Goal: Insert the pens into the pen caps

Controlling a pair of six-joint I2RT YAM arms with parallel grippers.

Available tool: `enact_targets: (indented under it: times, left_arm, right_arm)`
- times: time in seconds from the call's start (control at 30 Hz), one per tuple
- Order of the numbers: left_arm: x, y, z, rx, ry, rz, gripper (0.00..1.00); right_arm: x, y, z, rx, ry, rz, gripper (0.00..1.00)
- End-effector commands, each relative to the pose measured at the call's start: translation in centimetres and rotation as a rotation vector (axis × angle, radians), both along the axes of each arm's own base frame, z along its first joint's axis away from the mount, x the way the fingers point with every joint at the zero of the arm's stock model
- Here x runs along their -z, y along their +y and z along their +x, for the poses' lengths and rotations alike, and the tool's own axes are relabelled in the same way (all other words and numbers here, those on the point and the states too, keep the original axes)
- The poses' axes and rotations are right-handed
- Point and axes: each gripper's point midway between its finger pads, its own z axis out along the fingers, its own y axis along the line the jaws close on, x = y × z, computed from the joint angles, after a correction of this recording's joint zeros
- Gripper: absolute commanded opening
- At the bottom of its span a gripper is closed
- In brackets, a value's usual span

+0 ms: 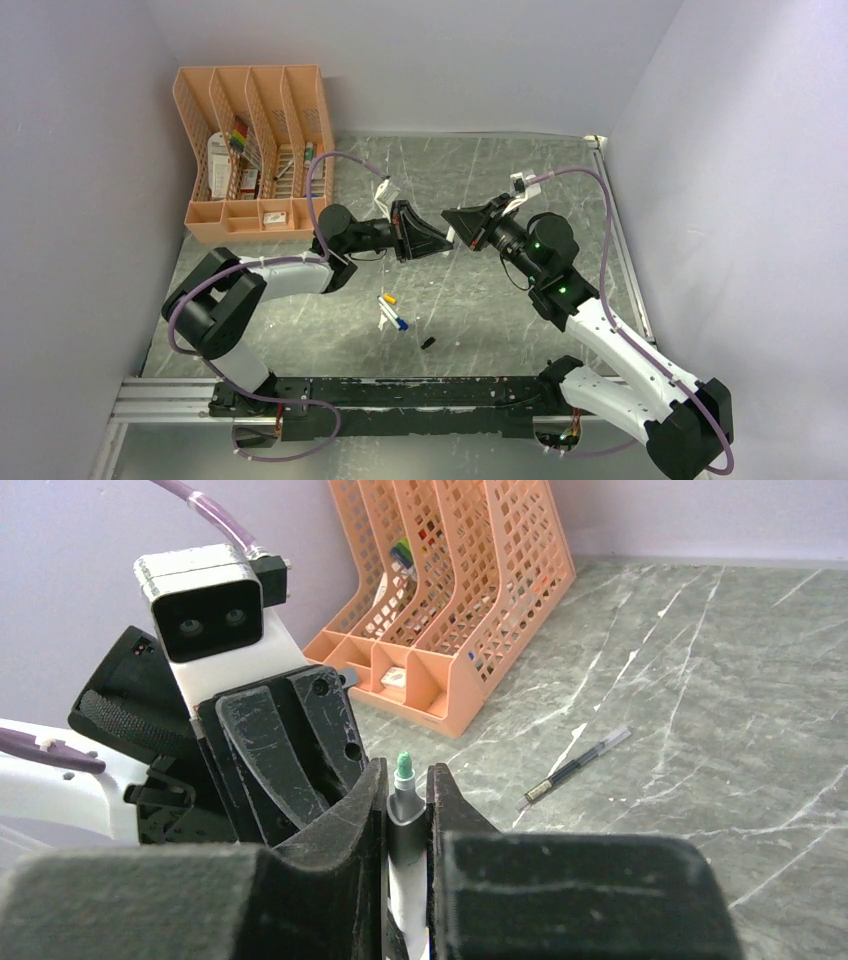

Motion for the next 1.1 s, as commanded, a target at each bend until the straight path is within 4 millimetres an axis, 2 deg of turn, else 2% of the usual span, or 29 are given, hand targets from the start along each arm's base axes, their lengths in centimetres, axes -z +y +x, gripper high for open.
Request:
enact_targets:
  times: [0.0,0.1,0.33,0.67,0.87,1.07]
  left_arm:
    - [-1.7,-0.5,-0.6,0.042,-0.060,-0.038,0.18]
    - [-2.3,-0.7,0.0,0.022,-0.062,-0.055,0.29]
    - [-3.0,-1.2,1.1,-0.004,-0.058,-0.076,0.42]
    - [-3.4,-1.5,1.4,-0.003,-0.036,-0.093,0.42]
    - [-4.3,-1.5,1.2,0.009,-0.044,-0.110,0.47]
    - [-4.3,-1.4,1.4,-0.007,-0.043,-0.110,0.44]
  right_arm:
    - [-1.4,-0.3,0.3,0.014,-0.037,0.017,0.00]
    - [-1.4,-0.2,0.0,-0.001,-0.044,0.016,0.00]
    - [-0.9,-0.4,-0.3,0.003,-0.037,0.010,0.00]
    - [-0.5,-0.2,-0.6,-0.019,-0.026,0.017,0.00]
    - [-0.1,0.2,-0.7,-0.037,-0.018,0.022,0.00]
    - [-0.2,0.3,-0.8,-0.045,-0.018,0.025,0.00]
